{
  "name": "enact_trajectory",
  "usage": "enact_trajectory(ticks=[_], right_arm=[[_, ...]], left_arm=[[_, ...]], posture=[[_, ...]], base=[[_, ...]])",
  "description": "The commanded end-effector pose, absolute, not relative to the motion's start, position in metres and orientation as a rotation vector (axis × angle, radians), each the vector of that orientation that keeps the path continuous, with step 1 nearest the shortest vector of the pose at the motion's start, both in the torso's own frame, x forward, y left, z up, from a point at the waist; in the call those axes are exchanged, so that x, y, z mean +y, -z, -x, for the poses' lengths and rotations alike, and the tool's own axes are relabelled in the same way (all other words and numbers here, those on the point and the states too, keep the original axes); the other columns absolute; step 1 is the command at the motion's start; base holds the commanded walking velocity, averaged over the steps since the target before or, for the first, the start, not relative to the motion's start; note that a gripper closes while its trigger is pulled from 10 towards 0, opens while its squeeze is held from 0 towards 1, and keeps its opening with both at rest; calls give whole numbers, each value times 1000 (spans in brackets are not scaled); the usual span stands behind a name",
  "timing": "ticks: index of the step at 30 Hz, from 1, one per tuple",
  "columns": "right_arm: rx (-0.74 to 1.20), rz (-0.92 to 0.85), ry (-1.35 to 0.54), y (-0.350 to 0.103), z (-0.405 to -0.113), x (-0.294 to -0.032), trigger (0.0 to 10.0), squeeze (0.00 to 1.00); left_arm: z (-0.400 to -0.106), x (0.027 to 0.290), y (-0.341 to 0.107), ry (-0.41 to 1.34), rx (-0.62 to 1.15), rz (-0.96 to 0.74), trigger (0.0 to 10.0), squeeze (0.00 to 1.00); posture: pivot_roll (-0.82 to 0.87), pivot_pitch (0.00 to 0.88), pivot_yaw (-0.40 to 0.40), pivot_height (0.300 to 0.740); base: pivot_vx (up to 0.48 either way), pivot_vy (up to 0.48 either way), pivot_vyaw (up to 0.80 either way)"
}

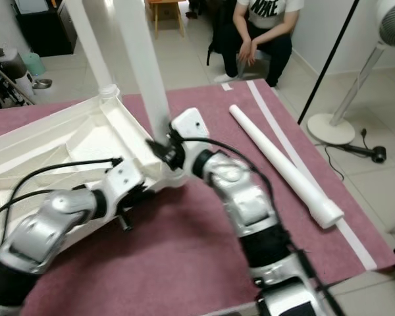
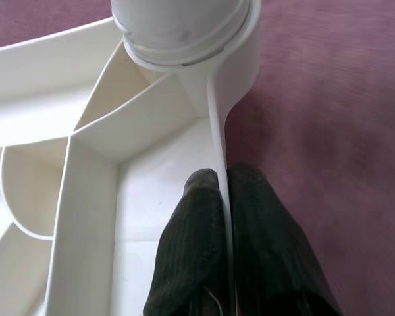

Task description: Building children table

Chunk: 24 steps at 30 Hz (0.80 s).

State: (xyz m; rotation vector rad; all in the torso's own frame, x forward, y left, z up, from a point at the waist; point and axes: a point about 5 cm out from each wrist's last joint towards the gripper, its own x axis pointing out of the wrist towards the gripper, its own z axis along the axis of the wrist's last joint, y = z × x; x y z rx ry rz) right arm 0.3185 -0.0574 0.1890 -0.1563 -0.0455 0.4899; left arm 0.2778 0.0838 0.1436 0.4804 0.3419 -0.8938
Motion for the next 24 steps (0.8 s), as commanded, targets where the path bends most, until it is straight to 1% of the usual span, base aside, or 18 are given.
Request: enact_trajectory(ticks=[1,4,24], right_arm=[[104,204,-337,-158,-323,-69,0,0],[100,179,-338,-156,-319,-61,0,0],[100,179,-338,-156,-319,-61,0,0]], left_arm=[[-275,57,-180,956,120,-522,0,0],[-275,55,-179,969,122,-541,0,0],[-275,55,-179,969,122,-541,0,0]], posture=[[85,0,56,740],[83,0,59,740],[83,0,59,740]], base=[[0,0,0],[0,0,0],[0,0,0]])
